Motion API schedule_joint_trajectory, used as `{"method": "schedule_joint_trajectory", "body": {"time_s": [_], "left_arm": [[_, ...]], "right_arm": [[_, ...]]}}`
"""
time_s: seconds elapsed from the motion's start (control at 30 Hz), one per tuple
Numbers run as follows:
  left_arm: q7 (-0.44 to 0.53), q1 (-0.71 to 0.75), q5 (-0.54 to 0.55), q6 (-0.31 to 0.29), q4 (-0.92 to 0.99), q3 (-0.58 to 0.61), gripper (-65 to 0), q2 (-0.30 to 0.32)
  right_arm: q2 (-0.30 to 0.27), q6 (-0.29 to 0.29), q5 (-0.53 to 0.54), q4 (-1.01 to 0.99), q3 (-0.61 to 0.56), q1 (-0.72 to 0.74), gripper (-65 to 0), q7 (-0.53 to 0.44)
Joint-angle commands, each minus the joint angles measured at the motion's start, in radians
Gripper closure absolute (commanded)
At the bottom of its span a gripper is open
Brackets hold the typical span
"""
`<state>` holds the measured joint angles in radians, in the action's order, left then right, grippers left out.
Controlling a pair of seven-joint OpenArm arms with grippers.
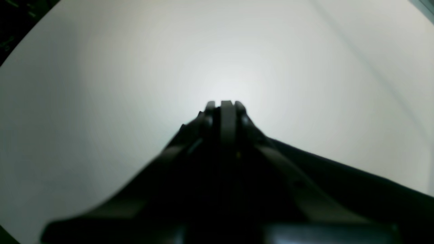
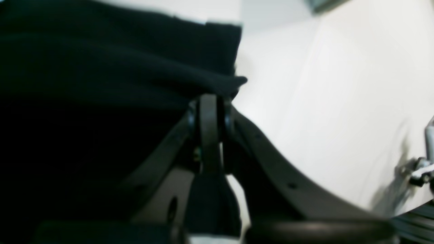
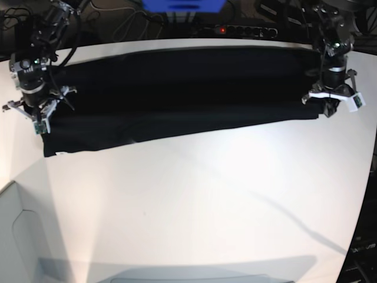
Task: Fold the T-shirt properly
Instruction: 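Lift the hem with both grippers and fold it toward the shoulder edge, then lower the folded edge with both grippers and release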
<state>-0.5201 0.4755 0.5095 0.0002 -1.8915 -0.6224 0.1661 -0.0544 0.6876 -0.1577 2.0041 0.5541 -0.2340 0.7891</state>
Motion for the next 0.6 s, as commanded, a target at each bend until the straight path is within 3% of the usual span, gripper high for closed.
{"method": "schedule_joint_trajectory", "body": {"time_s": [0.0,0.17,0.57], "left_arm": [[0.031,0.007,-0.004,0.002,-0.016,-0.009,0.0,0.013],[0.03,0.009,-0.005,0.002,-0.007,-0.009,0.0,0.014],[0.028,0.038,-0.015,0.002,0.03,-0.007,0.0,0.022]], "right_arm": [[-0.008,0.011,-0.007,0.027,0.008,-0.015,0.0,-0.015],[0.051,0.011,-0.007,0.036,0.007,-0.089,0.0,-0.018],[0.052,0.011,-0.007,0.036,0.013,-0.176,0.0,-0.018]]}}
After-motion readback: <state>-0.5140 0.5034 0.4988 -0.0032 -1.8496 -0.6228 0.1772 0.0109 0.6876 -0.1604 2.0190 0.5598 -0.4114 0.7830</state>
